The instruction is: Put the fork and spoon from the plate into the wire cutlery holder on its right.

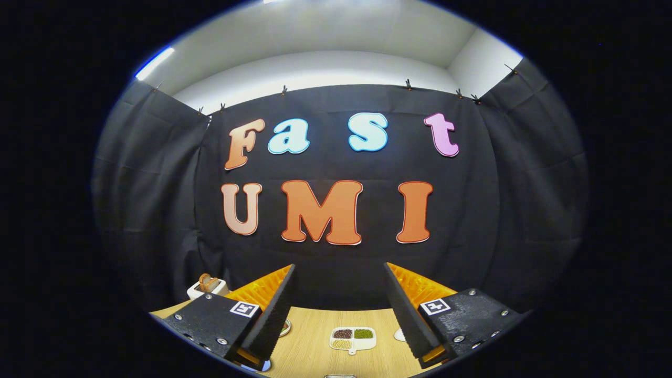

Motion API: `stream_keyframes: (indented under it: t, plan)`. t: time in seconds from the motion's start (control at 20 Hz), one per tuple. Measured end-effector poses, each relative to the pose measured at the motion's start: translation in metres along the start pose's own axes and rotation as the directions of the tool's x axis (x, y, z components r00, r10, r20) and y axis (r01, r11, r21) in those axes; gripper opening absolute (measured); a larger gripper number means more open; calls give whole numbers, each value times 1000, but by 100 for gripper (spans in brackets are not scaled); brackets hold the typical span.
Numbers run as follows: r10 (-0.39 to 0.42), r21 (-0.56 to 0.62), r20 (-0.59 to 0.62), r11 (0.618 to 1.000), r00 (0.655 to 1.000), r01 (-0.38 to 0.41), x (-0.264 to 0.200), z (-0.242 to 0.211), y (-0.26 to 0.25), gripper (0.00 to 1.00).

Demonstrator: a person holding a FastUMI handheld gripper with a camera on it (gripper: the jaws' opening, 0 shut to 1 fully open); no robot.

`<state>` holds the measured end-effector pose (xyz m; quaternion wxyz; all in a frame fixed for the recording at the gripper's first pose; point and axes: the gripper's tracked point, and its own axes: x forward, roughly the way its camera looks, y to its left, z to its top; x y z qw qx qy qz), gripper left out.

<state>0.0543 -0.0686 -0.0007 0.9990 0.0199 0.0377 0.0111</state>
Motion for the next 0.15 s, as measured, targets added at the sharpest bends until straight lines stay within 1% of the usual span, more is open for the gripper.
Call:
stream_keyframes:
  t: [0.15]
  plan:
    - [-1,2,-8,1000,1000,2,0,-2,2,96]
